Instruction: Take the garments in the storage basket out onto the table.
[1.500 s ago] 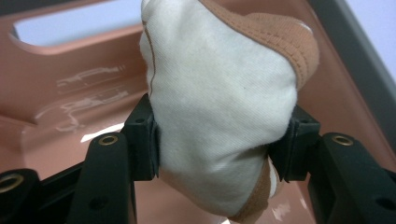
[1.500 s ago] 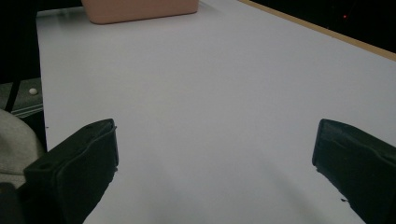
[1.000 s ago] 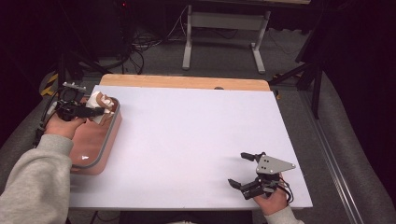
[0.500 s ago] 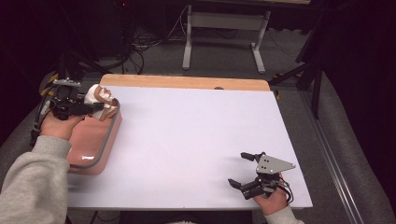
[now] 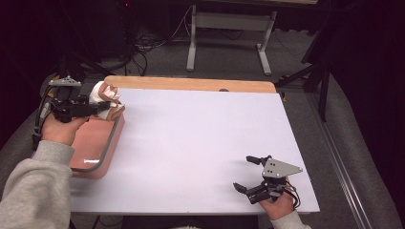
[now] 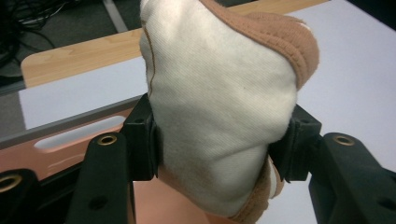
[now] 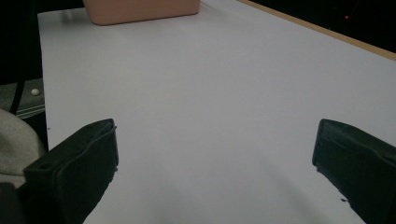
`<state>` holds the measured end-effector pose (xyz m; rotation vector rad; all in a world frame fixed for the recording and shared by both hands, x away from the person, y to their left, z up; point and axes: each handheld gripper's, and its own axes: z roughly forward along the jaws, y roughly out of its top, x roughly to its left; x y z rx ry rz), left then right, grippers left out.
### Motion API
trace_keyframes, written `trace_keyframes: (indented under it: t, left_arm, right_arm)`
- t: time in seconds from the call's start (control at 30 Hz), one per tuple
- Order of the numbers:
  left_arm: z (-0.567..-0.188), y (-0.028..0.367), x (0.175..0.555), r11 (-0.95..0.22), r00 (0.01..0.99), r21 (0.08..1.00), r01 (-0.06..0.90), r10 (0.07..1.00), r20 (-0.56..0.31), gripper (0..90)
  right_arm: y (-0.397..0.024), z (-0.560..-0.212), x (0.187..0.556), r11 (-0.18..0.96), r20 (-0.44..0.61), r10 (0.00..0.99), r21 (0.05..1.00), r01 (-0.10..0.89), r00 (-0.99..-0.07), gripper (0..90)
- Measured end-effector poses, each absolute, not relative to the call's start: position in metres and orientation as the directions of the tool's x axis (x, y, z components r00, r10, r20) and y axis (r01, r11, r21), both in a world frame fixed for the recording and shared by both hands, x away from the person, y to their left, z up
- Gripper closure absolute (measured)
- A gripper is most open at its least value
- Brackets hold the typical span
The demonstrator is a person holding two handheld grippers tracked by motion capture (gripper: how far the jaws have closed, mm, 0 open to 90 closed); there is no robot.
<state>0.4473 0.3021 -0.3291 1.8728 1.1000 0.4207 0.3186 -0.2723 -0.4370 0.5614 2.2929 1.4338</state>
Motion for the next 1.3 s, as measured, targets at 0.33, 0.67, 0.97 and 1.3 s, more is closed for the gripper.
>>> trace_keyframes:
  t: [0.33, 0.67, 0.97, 1.3]
  left_arm:
    - [-0.322, 0.281, 0.440, -0.213, 0.627, 0.855, 0.473, 0.763, -0.157, 43.9]
    - [-0.315, 0.252, 0.431, -0.242, 0.697, 0.869, 0.432, 0.701, -0.151, 43.8]
    - [-0.315, 0.220, 0.423, -0.263, 0.763, 0.878, 0.400, 0.626, -0.160, 43.7]
    - [-0.321, 0.189, 0.416, -0.294, 0.811, 0.882, 0.368, 0.566, -0.150, 43.5]
  right_arm:
    - [-0.272, -0.437, 0.318, 0.401, -0.106, 0.516, 0.907, 0.131, -0.850, 0.9]
    - [-0.272, -0.437, 0.318, 0.400, -0.106, 0.517, 0.907, 0.130, -0.849, 0.9]
    - [-0.272, -0.437, 0.318, 0.401, -0.108, 0.519, 0.907, 0.130, -0.848, 0.9]
    - [-0.273, -0.436, 0.317, 0.399, -0.110, 0.521, 0.908, 0.128, -0.846, 0.9]
